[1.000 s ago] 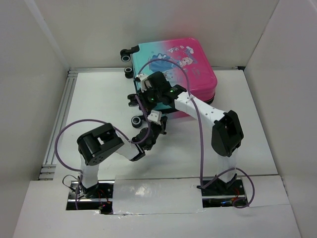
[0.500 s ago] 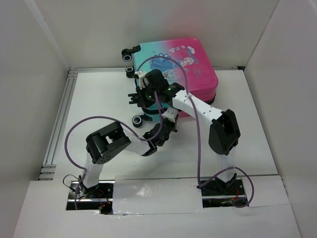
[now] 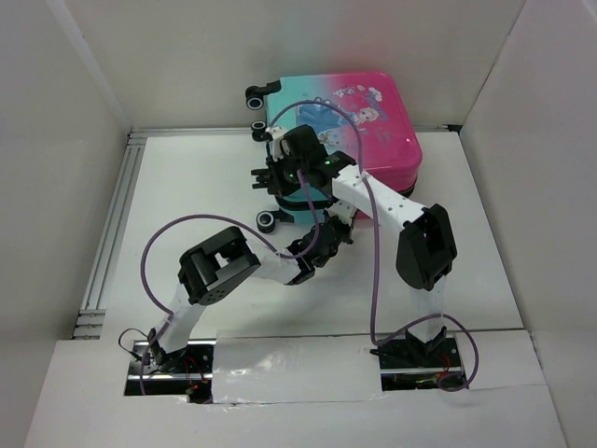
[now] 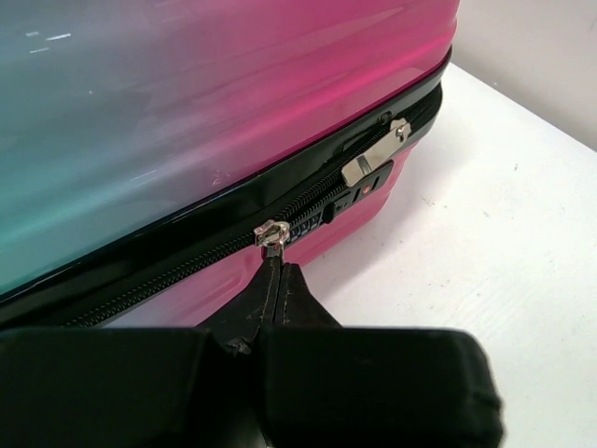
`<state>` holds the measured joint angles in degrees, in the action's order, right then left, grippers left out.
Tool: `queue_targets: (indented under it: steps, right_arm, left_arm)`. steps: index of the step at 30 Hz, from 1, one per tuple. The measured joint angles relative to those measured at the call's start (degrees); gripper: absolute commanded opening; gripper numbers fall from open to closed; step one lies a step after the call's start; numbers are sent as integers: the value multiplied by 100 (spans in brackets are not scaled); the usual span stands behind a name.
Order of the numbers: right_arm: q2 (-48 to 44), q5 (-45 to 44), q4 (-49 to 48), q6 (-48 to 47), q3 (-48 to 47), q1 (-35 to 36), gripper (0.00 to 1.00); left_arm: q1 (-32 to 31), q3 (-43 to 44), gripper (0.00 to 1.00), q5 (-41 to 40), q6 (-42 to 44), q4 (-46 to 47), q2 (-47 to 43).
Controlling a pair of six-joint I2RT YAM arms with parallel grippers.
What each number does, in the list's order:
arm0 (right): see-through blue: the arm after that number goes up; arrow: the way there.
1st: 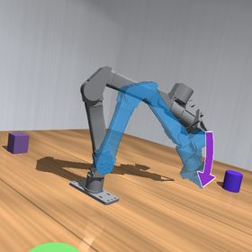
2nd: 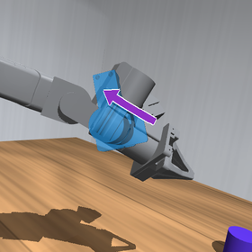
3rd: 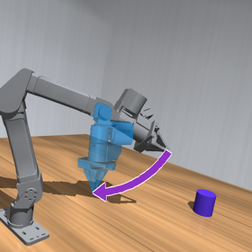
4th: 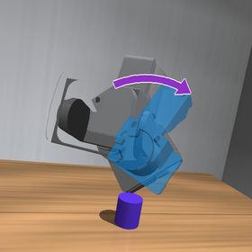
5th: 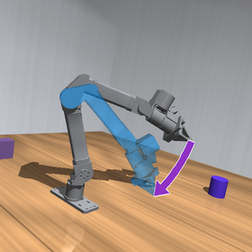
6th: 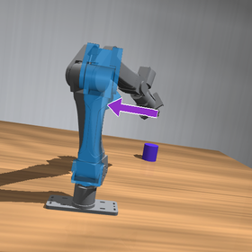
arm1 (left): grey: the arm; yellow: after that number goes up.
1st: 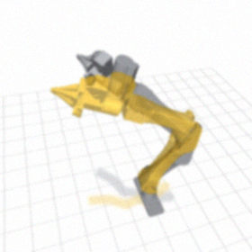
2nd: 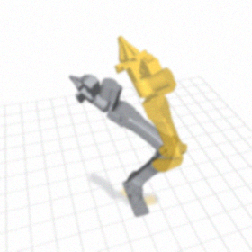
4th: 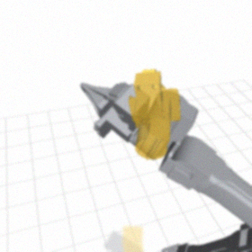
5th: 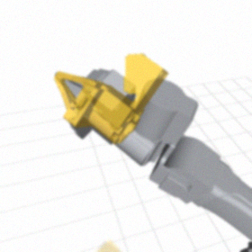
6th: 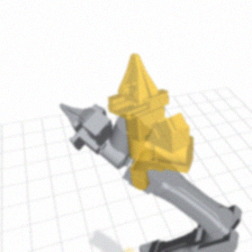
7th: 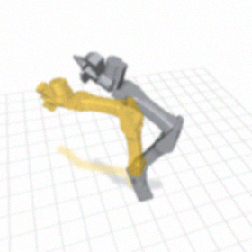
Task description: Pack the luggage
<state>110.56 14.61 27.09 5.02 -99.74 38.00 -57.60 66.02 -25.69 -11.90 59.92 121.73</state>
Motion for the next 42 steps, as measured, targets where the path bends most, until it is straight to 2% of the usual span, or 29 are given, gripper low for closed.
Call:
queue_targets:
  steps: [13, 16, 17, 21, 22, 24, 28, 32, 36, 37, 42]
  right_arm:
    - [-409, -199, 90, 48, 256, -433, 0]
    - [-575, -350, 98, 72, 234, -466, 3]
    - [-649, -400, 125, 105, 201, -479, 5]
    - [-1047, -911, 170, 149, -190, -730, 28]
    - [-1233, -1084, 170, 179, -267, -870, 41]
    - [-1661, -1462, 162, 264, -313, -1152, 45]
    - [-2461, -2332, 120, 549, -251, -1781, 45]
    - [-2957, -3036, 48, 1062, 363, -2612, 46]
    - [-2885, -3331, 48, 1532, 1226, -3528, 52]
    - [-2809, -3338, 70, 1620, 1432, -3727, 61]
    - [-2358, -3187, 103, 1963, 1770, -4155, 71]
  left_arm:
    - [-11, 831, 0, 997, 129, -267, 503]
    - [-57, 927, 0, 1049, 105, -341, 538]
    - [-74, 940, 0, 1032, 105, -372, 540]
    - [-105, 881, 0, 988, -20, -352, 540]
    - [-103, 850, 0, 994, -63, -295, 540]
    - [-59, 776, 0, 1128, -227, -177, 533]
    - [57, 774, 0, 1497, -365, -164, 533]
    - [125, 824, 0, 1799, -431, -214, 533]
    - [129, 815, 0, 1792, -479, -221, 533]
    - [129, 791, 0, 1790, -485, -195, 529]
    - [129, 787, 0, 1853, -487, -168, 529]
